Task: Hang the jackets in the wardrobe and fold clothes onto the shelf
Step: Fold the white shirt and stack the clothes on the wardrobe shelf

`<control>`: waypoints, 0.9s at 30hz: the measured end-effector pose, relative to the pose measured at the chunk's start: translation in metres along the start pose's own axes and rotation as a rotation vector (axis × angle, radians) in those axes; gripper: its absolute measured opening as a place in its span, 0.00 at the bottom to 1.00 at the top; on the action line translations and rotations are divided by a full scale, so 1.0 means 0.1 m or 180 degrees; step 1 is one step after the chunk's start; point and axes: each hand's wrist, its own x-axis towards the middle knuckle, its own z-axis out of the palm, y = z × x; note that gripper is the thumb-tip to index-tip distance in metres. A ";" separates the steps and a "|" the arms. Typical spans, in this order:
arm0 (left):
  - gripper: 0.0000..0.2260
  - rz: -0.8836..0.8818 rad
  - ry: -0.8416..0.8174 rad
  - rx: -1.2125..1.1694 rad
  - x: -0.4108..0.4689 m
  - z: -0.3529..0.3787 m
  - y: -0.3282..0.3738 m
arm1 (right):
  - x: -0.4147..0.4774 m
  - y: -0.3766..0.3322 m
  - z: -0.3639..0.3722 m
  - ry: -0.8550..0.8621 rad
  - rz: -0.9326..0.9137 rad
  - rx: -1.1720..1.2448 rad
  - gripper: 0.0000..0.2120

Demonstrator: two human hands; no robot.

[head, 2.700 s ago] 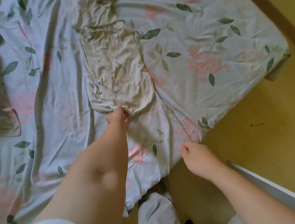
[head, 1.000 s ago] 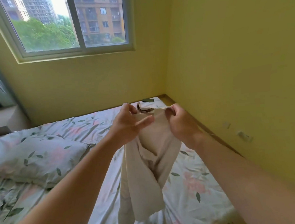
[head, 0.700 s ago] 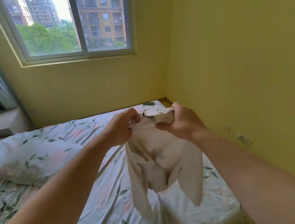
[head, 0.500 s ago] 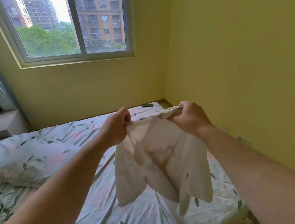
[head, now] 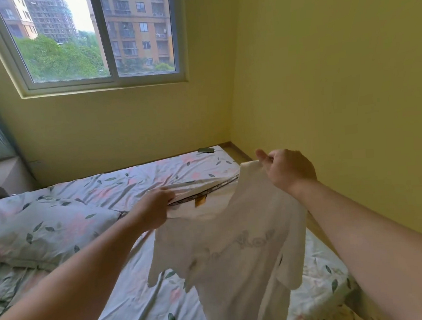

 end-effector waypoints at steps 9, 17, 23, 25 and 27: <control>0.13 -0.1500 0.0197 -0.2435 -0.08 -0.22 -0.30 | -0.13 0.17 0.19 -0.1183 -0.0776 -0.0412 0.20; 0.16 -0.0274 0.0455 0.0112 -0.28 -0.77 -0.35 | -0.03 0.19 0.32 -0.0348 -0.0009 -0.0060 0.22; 0.08 -0.0408 0.0968 0.0250 -0.38 -0.91 -0.49 | -0.04 -0.12 0.36 -0.0309 0.0250 0.0979 0.25; 0.02 -0.0625 0.0855 0.0264 -0.47 -0.90 -0.52 | -0.12 -0.20 0.34 -0.0551 0.0027 0.1347 0.28; 0.08 -0.1030 0.0409 -0.0053 -0.64 -0.86 -0.52 | -0.23 -0.27 0.33 -0.1270 -0.0237 0.1500 0.28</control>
